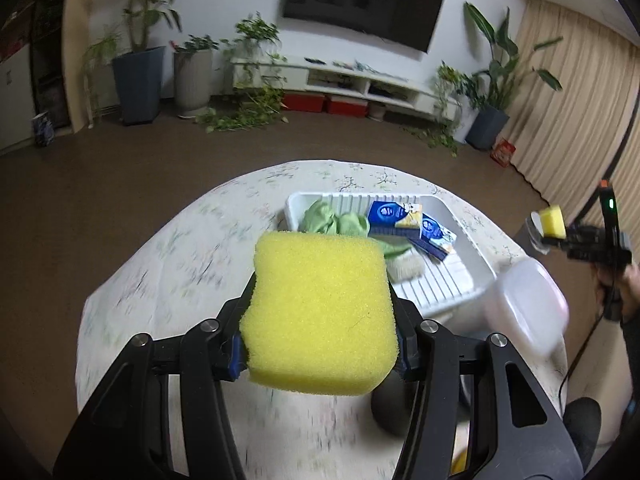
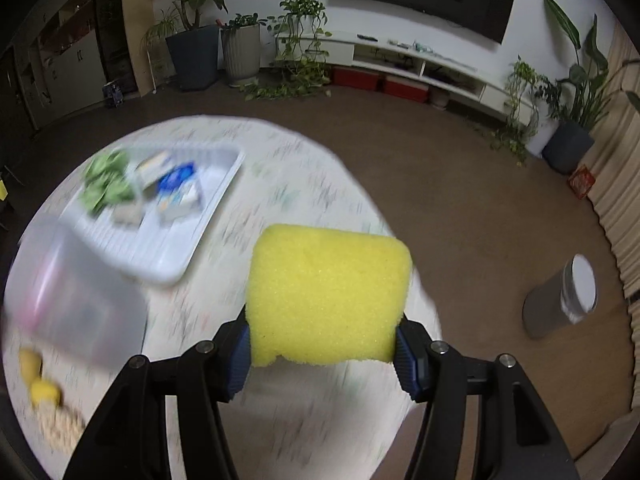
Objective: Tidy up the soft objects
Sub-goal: 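Carry both yellow sponges to the white tray and open both grippers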
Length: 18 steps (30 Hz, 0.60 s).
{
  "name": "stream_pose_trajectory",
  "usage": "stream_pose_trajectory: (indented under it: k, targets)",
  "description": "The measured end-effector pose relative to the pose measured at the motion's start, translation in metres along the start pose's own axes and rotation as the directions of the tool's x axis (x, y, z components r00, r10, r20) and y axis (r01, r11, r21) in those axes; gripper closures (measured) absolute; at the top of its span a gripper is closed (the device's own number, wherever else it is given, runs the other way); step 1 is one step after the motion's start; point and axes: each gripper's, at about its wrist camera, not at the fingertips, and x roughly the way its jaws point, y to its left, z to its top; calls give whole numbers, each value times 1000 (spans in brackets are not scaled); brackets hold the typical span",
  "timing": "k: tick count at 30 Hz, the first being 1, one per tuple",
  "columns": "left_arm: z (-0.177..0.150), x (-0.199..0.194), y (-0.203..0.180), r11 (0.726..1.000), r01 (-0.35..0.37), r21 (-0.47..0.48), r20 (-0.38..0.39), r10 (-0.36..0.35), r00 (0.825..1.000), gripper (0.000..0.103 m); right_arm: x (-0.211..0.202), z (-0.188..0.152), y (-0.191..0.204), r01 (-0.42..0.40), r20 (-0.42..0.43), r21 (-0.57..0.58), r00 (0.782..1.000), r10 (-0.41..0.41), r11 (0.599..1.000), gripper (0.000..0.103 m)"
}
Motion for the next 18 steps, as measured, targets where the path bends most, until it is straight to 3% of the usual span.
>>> stream_pose_trajectory:
  k: [5,9,15,18]
  targets:
    - [28,48,-16,994,37,98,-51,-32,998,53,27,64,19,-28,22,-79,999,30,996,41]
    - [36,79,-36,977,98,192,-111,-77,991,53,47,92,54,-86,14,-159,996,90,984,41]
    - [30,112,-63,938,165,306,-205,-104,973,53,84,108,112,-210,-51,-288,978,204,934,41]
    - [29,121,-63,934,175,311,-220,-109,969,53,100,107,133,-219,-86,-364,976,202,905,41]
